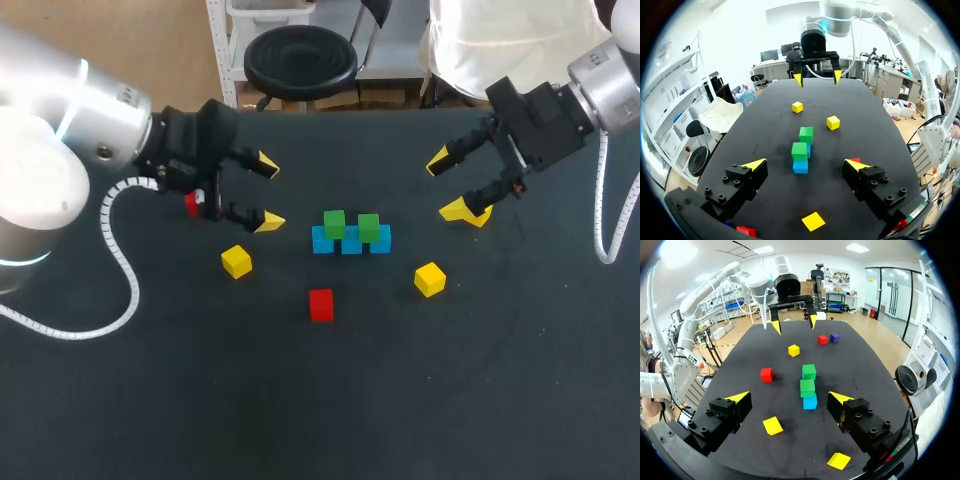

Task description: Place the blue cubes, place green cubes on the blue cubes, place the yellow cubes on the green cubes, then place the red cubes on the yellow cubes, and place purple cube on the red cubes.

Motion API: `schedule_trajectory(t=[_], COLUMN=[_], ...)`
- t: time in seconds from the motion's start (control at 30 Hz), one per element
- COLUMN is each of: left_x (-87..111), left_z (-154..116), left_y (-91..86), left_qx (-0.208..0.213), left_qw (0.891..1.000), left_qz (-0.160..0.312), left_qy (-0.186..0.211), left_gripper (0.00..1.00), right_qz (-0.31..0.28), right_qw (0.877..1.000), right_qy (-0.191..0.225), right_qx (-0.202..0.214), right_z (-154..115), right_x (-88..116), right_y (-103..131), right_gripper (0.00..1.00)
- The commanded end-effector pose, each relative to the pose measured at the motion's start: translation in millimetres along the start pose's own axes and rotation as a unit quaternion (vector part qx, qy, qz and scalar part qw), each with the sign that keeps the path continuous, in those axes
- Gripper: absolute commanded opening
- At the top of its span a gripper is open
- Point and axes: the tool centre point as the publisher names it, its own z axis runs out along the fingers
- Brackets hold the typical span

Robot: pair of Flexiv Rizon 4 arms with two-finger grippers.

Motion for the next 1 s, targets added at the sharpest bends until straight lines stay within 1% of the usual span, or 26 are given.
schedule_trajectory(t=[0.03, 0.37, 0.47, 0.6, 0.77, 0.9, 1.0], left_x=[2.4, 2.4, 2.4, 2.4, 2.4, 2.4, 2.4], left_z=[-2, -2, -2, -2, -2, -2, -2], left_y=[-2.4, -2.4, -2.4, -2.4, -2.4, -2.4, -2.4], left_qx=[-0.002, -0.002, -0.002, -0.002, -0.002, -0.002, -0.002], left_qw=[1.000, 1.000, 1.000, 1.000, 1.000, 1.000, 1.000], left_qz=[0.001, 0.001, 0.001, 0.001, 0.001, 0.001, 0.001], left_qy=[-0.004, -0.004, -0.004, -0.004, -0.004, -0.004, -0.004], left_gripper=[1.00, 1.00, 1.00, 1.00, 1.00, 1.00, 1.00], right_qz=[0.000, 0.000, -0.006, 0.005, 0.031, 0.046, 0.055], right_qw=[1.000, 1.000, 1.000, 1.000, 0.999, 0.998, 0.997], right_qy=[0.000, 0.000, 0.002, 0.005, 0.021, 0.032, 0.042], right_qx=[0.001, 0.001, 0.005, 0.019, 0.031, 0.028, 0.023], right_z=[0, 0, -1, -3, 2, 13, 24], right_x=[0, 0, -6, -9, -15, -19, -21], right_y=[1, 1, 7, 22, 47, 66, 75], right_gripper=[1.00, 1.00, 1.00, 1.00, 1.00, 1.00, 1.00])
